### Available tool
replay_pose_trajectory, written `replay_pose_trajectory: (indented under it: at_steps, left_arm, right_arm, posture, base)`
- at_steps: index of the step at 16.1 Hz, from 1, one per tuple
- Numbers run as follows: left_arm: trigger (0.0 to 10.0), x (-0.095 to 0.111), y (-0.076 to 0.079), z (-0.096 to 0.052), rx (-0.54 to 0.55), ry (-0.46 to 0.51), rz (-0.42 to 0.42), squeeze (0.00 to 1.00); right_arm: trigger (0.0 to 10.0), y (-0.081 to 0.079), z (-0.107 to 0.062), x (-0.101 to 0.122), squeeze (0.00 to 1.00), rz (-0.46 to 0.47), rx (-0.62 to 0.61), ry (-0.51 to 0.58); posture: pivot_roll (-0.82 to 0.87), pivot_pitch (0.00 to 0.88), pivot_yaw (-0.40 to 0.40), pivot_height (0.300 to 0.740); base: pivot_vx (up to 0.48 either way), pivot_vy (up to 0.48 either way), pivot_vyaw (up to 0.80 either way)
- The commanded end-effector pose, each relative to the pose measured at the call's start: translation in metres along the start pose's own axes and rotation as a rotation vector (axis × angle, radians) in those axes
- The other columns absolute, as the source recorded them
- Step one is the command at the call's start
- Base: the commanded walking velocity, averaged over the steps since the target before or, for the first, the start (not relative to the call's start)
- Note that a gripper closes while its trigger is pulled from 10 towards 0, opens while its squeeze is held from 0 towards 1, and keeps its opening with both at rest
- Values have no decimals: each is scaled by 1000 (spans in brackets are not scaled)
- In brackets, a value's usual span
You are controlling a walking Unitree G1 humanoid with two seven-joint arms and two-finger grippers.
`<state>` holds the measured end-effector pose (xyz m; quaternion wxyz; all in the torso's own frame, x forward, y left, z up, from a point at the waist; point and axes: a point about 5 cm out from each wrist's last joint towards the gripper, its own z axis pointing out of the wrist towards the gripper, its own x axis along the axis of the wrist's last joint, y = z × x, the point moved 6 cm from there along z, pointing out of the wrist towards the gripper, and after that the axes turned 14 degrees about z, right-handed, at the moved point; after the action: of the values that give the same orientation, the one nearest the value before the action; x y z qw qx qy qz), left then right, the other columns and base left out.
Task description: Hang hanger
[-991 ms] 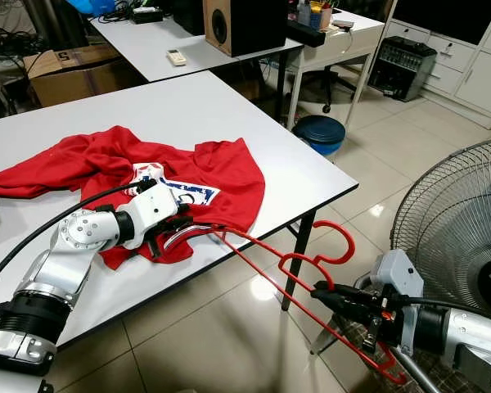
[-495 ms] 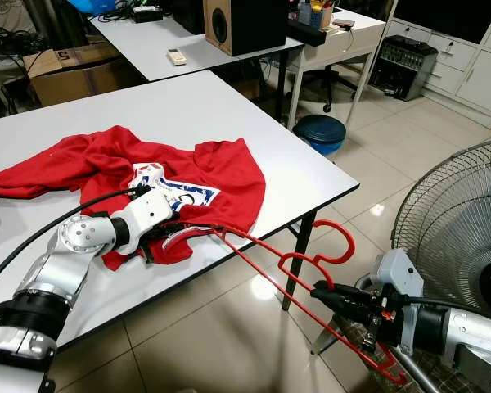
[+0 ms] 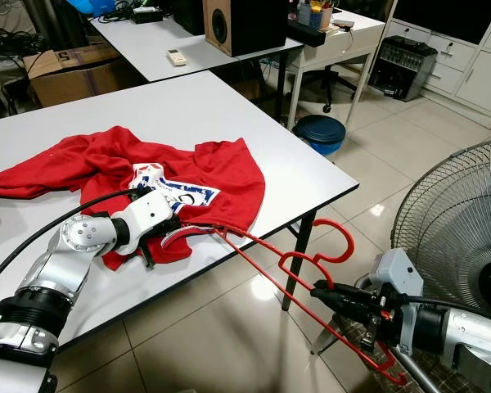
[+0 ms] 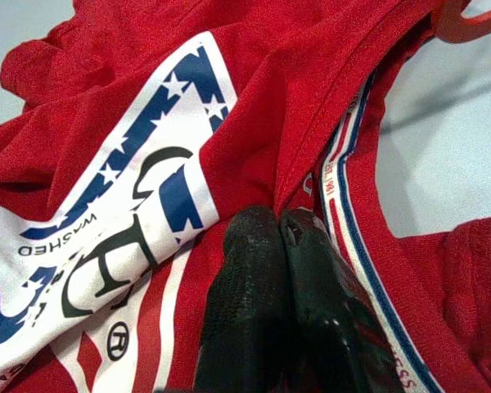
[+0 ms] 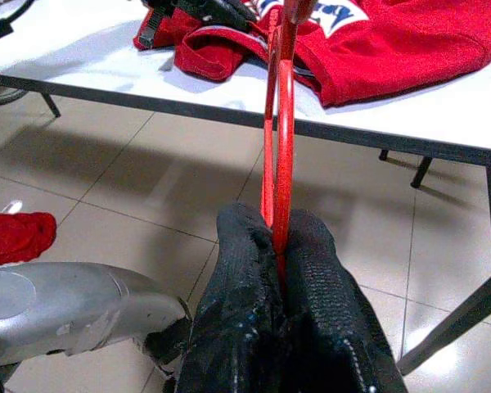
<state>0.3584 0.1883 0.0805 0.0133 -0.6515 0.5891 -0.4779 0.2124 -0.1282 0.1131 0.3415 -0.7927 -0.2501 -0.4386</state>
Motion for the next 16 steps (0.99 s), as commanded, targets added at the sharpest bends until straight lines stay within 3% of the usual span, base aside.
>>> replay_pose_trajectory:
  at_steps: [1,3,5,9,12,16]
  left_arm:
    - [0,4,-3,2,-3,2,24,0]
    - [0,3,-8,2,29,0,24,0]
    - [0,10,-22,1,101,27,38,0]
    - [0,50,-60,-15,221,151,91,0]
    - [0,63,-60,-18,190,166,148,0]
    - [0,74,-56,-23,165,166,210,0]
  right_arm:
    - [10000,-5,-1,11,0,-26,13,26]
    - [10000,-6,-1,13,0,-28,14,27]
    - [10000,-6,0,15,0,-25,15,38]
    - [10000,-7,5,25,0,-9,25,100]
    - [10000,-5,10,28,0,-12,27,108]
    - [10000,9,13,34,0,-9,-24,131]
  posture:
    - [-214,0,39,740]
    - [-214,0,34,740]
    - [-214,0,34,740]
    - [-198,0,18,740]
    - [-193,0,15,740]
    - [-186,0,9,740]
  base:
    - [0,0,0]
    - [0,0,0]
    - [0,0,0]
    - [0,0,0]
    - [0,0,0]
    - [0,0,0]
